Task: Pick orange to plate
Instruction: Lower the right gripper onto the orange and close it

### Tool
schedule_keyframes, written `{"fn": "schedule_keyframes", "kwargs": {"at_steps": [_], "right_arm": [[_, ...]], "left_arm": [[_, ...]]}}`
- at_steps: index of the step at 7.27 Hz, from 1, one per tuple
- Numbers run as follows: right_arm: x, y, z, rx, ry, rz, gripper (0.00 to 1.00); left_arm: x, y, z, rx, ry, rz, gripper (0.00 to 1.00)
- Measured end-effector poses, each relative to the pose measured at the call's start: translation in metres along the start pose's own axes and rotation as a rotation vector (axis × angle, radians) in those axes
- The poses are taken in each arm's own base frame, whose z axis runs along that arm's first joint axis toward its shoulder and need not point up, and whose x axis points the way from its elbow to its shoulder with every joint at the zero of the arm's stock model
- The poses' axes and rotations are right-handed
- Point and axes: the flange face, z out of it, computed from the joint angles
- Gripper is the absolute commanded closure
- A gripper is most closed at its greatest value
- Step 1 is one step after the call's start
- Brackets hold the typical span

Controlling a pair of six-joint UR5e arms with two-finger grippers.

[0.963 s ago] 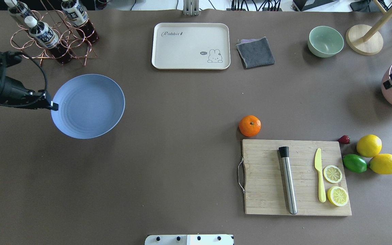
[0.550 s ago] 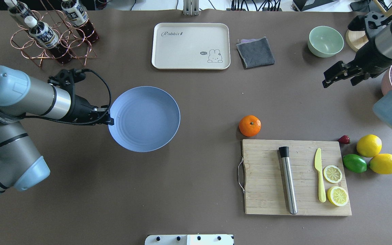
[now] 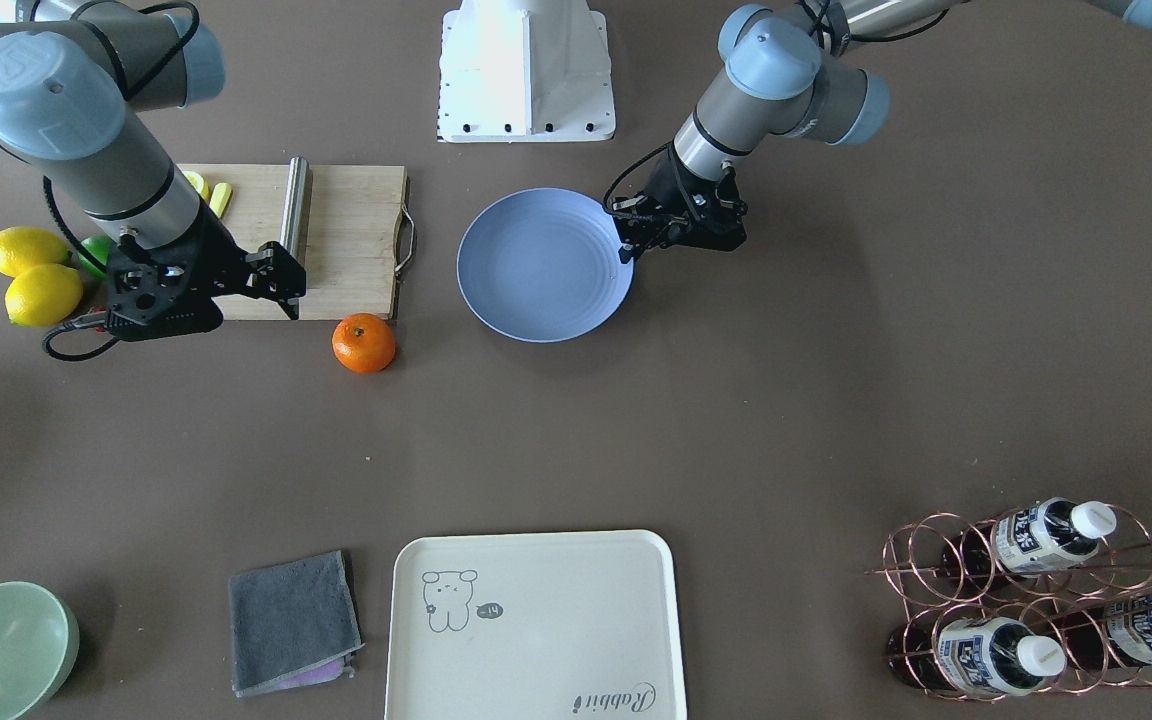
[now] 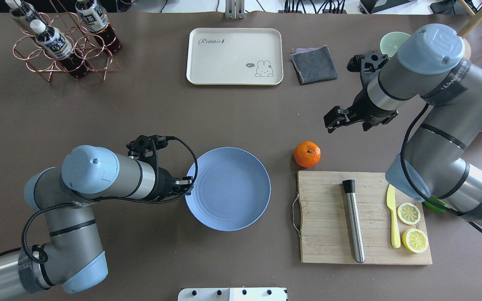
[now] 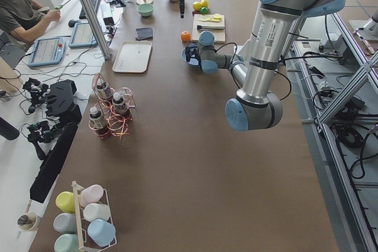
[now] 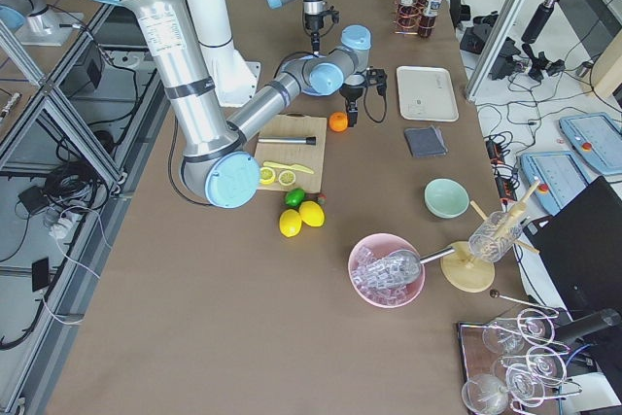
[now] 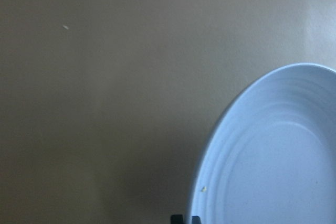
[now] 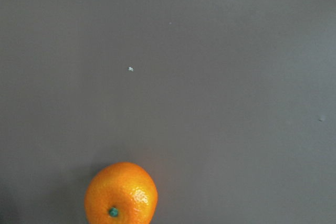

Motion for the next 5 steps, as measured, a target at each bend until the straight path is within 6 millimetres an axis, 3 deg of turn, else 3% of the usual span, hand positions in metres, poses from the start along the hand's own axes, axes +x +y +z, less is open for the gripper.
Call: {"fn": "schedule_keyframes", "kwargs": {"at_steps": [2,5], "right_arm": [[-0.025,0.012,0.035,0.012,-0.004,0.015,0.01],[-0.042,0.023,0.066,0.011,0.023,0.01,0.01]], "left_arm": [[0.002,0.005,0.008,-0.001,-0.007,0.002,1.0],[0.001,0.01,0.015,-0.008,-0.016,0.004,1.0]]}}
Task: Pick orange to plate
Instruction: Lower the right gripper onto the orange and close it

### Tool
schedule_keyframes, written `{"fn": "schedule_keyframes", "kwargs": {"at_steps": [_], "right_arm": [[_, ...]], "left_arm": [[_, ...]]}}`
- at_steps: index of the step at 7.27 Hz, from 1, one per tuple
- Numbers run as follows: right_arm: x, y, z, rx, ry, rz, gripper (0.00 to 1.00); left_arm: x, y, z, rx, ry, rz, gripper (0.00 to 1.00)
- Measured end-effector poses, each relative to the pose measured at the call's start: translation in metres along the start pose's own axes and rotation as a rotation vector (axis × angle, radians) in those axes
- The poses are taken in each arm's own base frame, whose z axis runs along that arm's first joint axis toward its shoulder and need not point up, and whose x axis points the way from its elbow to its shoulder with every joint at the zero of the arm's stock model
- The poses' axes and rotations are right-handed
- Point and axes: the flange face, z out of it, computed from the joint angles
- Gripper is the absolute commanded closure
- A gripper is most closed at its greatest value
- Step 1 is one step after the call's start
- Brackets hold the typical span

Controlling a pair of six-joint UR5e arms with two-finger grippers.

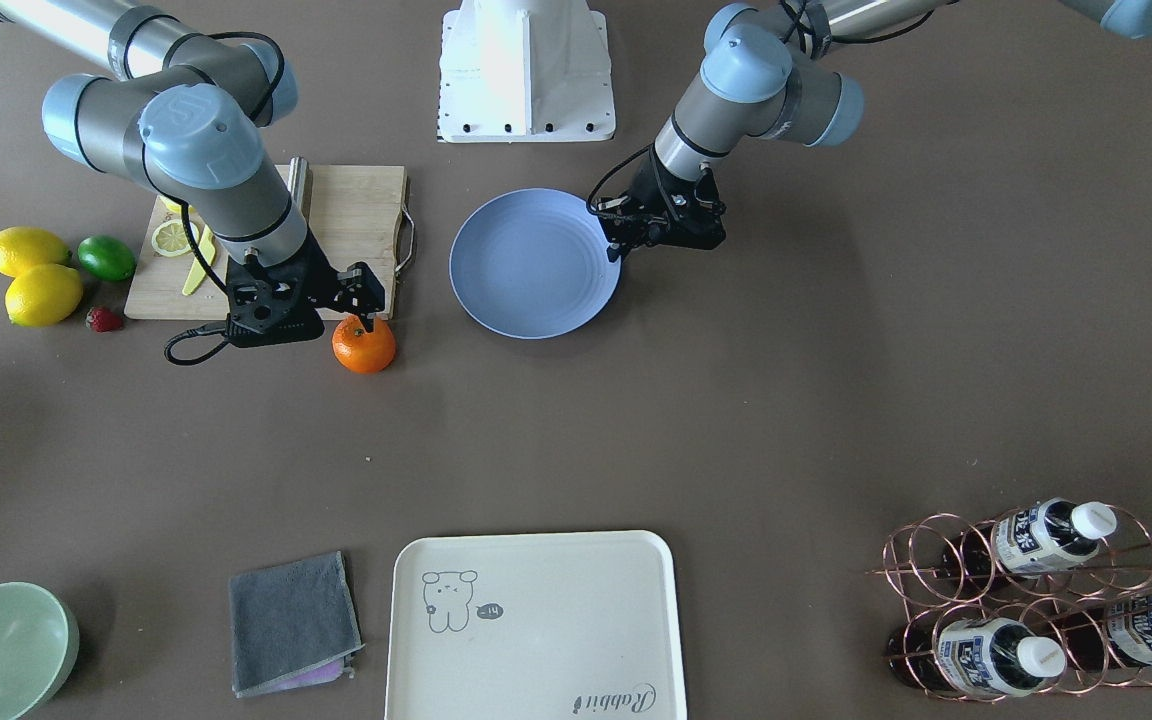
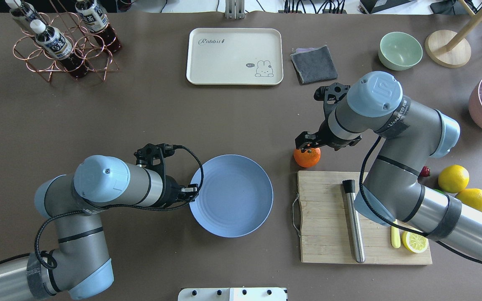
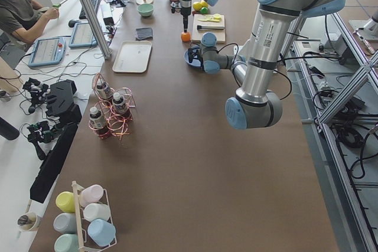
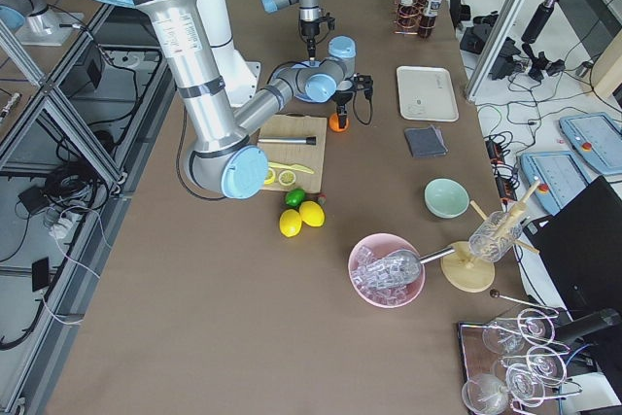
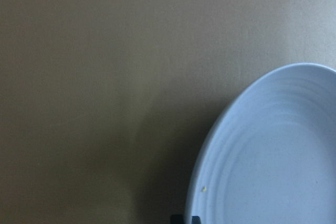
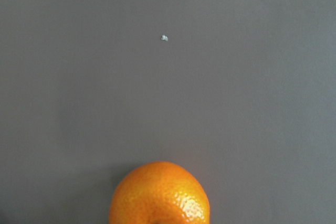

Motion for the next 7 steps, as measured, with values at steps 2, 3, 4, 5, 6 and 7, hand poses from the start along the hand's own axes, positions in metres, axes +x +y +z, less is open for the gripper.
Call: {"fn": "schedule_keyframes", "kwargs": {"at_steps": [2,3,4,5,6,7], "right_arm": [[-0.009,0.005,0.018,0.002,-0.013,0.015,0.02],[-0.01,0.006,0.028,0.009,-0.008,0.013,0.06],[-0.01,0.007,0.035,0.011,-0.002,0.011,0.17],[-0.012,0.007,0.038,0.012,0.001,0.011,0.32],[-0.015,0.006,0.039,0.013,0.0,0.011,0.78],[-0.017,0.006,0.039,0.013,0.0,0.01,1.0]], "left_arm": [[0.001,0.002,0.001,-0.004,0.0,0.002,0.67],[0.001,0.002,0.001,-0.005,0.001,0.003,0.26],[0.001,0.003,0.0,-0.005,0.002,0.004,0.16],[0.001,0.002,0.0,-0.005,0.002,0.003,0.14],[0.001,0.003,0.0,-0.005,0.002,0.003,0.14],[0.001,0.003,0.0,-0.004,0.002,0.002,0.13]]}}
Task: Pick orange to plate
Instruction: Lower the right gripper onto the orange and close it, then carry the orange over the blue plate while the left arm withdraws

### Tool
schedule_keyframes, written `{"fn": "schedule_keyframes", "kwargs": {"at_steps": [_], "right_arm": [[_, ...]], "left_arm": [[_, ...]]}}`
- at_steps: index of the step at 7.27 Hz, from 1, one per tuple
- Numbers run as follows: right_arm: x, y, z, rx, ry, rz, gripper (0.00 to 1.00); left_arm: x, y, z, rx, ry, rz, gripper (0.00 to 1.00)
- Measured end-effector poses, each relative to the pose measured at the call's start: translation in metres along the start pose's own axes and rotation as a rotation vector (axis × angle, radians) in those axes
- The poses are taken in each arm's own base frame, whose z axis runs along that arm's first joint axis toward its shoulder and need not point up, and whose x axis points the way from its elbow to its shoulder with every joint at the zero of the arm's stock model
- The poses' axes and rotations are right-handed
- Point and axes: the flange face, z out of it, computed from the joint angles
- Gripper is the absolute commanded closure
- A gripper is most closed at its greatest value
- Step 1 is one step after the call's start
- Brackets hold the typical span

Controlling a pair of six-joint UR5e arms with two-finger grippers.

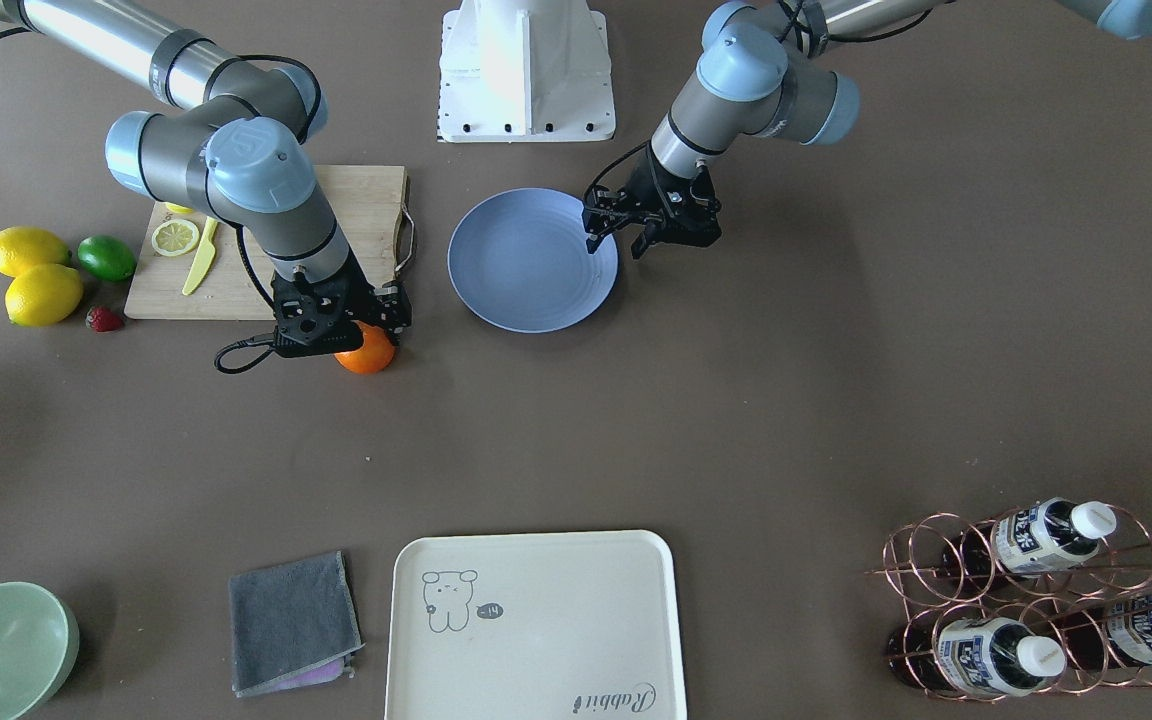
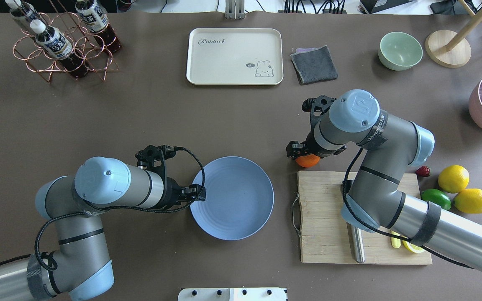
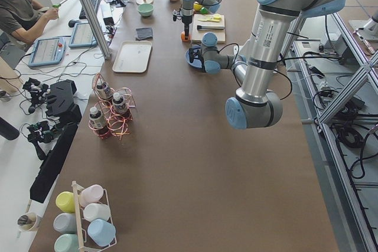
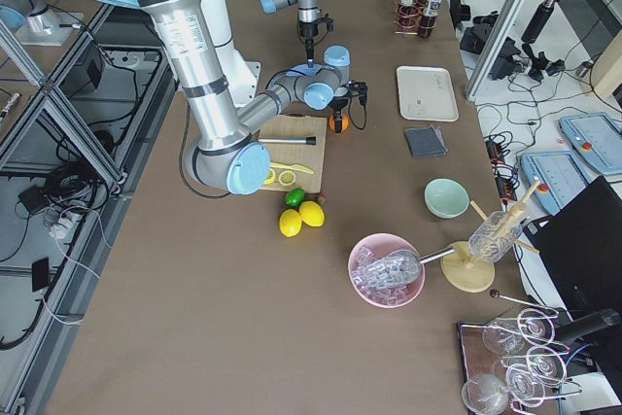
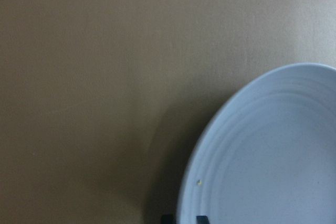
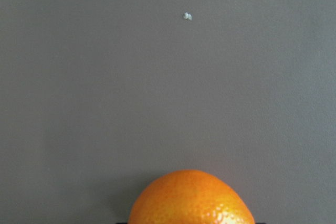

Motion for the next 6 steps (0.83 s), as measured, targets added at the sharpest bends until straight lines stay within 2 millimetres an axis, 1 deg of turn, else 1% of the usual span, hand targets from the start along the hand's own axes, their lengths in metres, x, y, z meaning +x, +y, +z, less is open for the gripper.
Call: {"fn": "schedule_keyframes", "kwargs": {"at_steps": [1,2,3,4,5,6], "right_arm": [[-0.003,-0.001,-0.001,0.0,-0.003,0.0,1.0],[-0.011,-0.006,-0.009,0.005,-0.018,0.0,1.0],[-0.026,-0.012,-0.025,0.011,-0.034,0.01,1.0],[-0.053,-0.014,-0.046,0.01,-0.044,0.039,1.0],[-0.085,-0.003,-0.06,0.004,-0.05,0.073,1.0],[-0.123,0.024,-0.062,-0.001,-0.059,0.1,1.0]], "left_arm": [[0.0,0.0,0.0,0.0,0.0,-0.002,0.13],[0.001,0.0,-0.001,0.001,0.003,-0.005,0.14],[0.0,-0.002,-0.007,0.007,0.01,-0.005,0.14],[-0.006,-0.016,-0.023,0.023,0.016,0.0,0.14],[-0.024,-0.038,-0.04,0.034,0.008,0.023,0.14],[-0.051,-0.063,-0.057,0.034,-0.014,0.066,0.14]]}}
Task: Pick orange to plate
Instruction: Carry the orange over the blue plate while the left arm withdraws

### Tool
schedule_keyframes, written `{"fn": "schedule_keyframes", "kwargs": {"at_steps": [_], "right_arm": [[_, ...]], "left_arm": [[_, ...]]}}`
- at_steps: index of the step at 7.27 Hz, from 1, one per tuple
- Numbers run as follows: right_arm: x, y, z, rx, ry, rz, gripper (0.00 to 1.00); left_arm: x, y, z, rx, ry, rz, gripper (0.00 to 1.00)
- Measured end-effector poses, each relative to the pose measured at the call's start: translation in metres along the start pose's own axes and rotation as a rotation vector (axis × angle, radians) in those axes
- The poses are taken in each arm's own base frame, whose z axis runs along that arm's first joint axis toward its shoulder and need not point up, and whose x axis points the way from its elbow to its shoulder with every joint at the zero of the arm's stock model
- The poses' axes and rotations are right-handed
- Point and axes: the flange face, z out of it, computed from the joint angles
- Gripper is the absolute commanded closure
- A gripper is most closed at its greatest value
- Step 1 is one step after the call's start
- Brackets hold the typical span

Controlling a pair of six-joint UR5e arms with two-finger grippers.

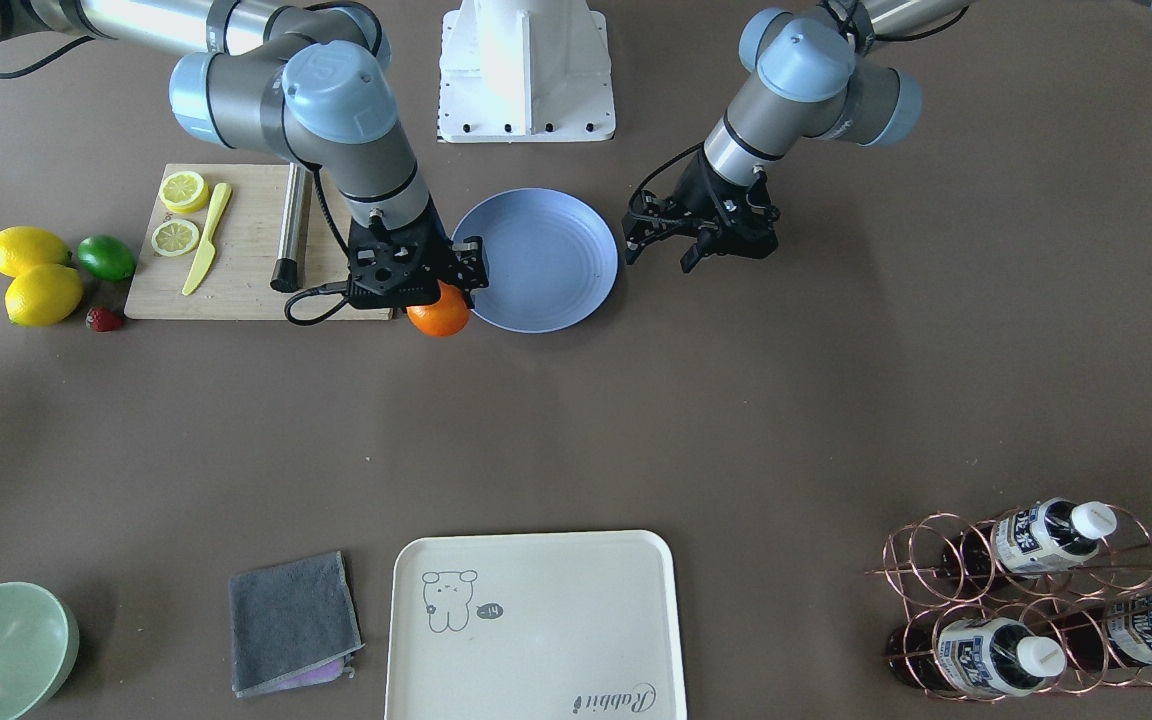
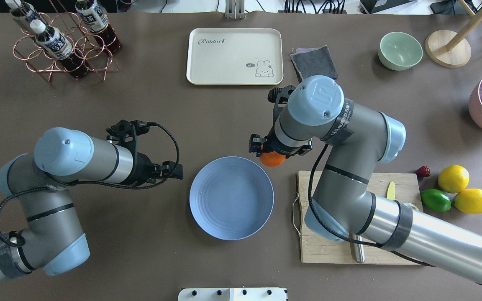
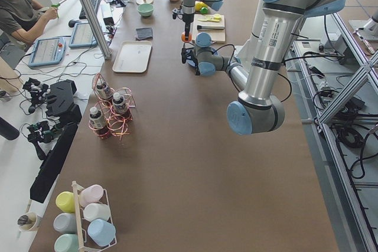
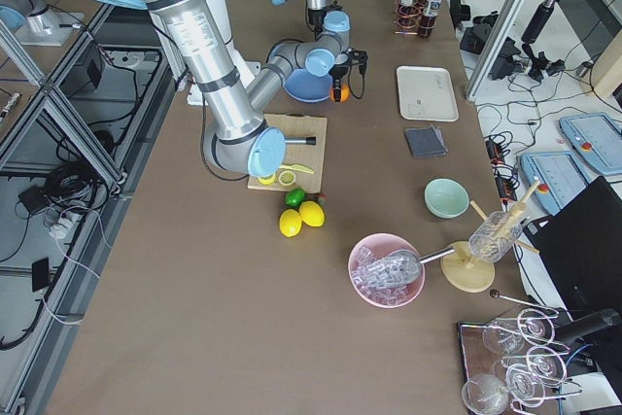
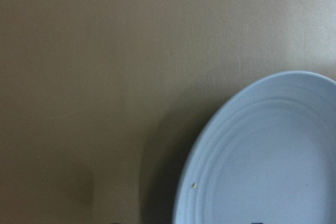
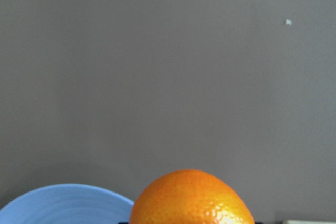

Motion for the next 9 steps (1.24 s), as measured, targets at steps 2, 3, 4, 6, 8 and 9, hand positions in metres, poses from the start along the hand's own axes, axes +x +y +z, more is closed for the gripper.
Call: {"fn": "schedule_keyframes", "kwargs": {"at_steps": [2,3,4,6,8,9], "right_arm": [[-0.058,0.066,0.02,0.003,0.002,0.012,1.0],[-0.071,0.082,0.03,0.002,0.01,0.009,1.0],[-0.078,0.088,0.039,0.002,0.023,0.008,1.0],[-0.084,0.089,0.048,0.002,0.035,0.007,1.0],[-0.084,0.089,0.05,-0.001,0.037,0.005,0.69],[-0.082,0.09,0.051,-0.004,0.039,0.005,0.67]], "left_arm": [[-0.049,-0.034,-0.023,0.003,-0.04,0.078,0.14],[-0.061,-0.041,-0.027,0.004,-0.051,0.095,0.14],[-0.065,-0.043,-0.029,0.005,-0.055,0.1,0.13],[-0.067,-0.044,-0.029,0.005,-0.057,0.1,0.14],[-0.067,-0.046,-0.027,0.004,-0.06,0.101,0.14],[-0.067,-0.047,-0.025,0.004,-0.061,0.102,0.14]]}}
